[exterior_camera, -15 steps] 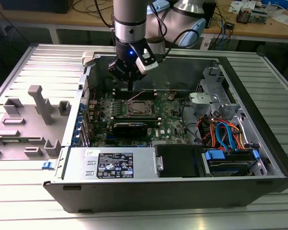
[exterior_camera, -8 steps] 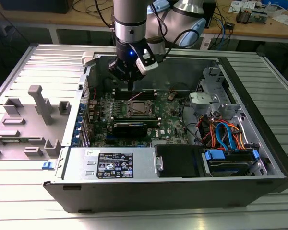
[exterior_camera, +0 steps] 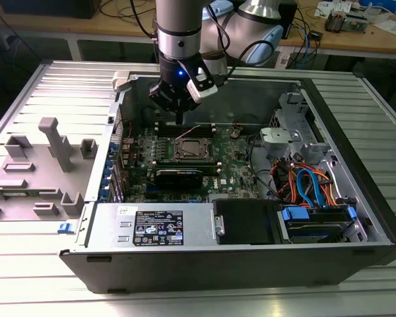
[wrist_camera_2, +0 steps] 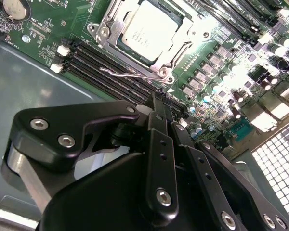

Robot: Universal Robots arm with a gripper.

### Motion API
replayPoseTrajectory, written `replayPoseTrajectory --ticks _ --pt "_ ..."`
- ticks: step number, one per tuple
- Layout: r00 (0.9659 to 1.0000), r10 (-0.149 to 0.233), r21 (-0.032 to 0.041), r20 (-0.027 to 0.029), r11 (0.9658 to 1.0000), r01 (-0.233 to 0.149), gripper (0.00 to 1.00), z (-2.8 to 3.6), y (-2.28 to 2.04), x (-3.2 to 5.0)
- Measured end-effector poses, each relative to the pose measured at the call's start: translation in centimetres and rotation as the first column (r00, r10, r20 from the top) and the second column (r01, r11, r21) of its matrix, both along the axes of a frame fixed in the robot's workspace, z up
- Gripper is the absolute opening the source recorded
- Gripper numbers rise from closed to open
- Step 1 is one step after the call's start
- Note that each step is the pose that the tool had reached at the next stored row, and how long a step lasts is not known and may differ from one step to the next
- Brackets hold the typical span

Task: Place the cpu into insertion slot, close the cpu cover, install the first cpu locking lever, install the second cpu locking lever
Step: 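Install the first cpu locking lever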

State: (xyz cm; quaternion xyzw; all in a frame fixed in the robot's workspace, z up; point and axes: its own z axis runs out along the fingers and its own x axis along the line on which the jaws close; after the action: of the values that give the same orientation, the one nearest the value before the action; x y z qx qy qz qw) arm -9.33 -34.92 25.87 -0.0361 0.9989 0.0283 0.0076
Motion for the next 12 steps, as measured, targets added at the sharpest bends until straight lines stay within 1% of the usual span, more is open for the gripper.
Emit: replayPoseTrajectory --ticks 1,2,3,6,8,10,12 --pt "1.0000 0.000 0.0087 0.0000 1.0000 0.000 0.11 -0.05 -0.05 0.00" --pt "1.0000 -0.002 0.0136 0.0001 0.9999 0.002 0.11 -0.17 -0.08 0.03" --pt "1.0000 -0.003 0.0155 0.0002 0.9999 0.003 0.11 -0.27 -0.09 0.06" --pt "1.0000 -0.004 0.0157 0.0000 0.9999 0.004 0.11 -0.57 -0.09 0.34" --pt "1.0000 -0.004 0.0156 0.0000 0.9999 0.004 0.11 -1.01 -0.10 0.61" --pt "1.0000 -0.004 0.0157 0.0001 0.9999 0.004 0.11 -1.37 -0.09 0.72" --pt "1.0000 -0.004 0.0158 0.0001 0.9999 0.004 0.11 -1.63 -0.09 0.84"
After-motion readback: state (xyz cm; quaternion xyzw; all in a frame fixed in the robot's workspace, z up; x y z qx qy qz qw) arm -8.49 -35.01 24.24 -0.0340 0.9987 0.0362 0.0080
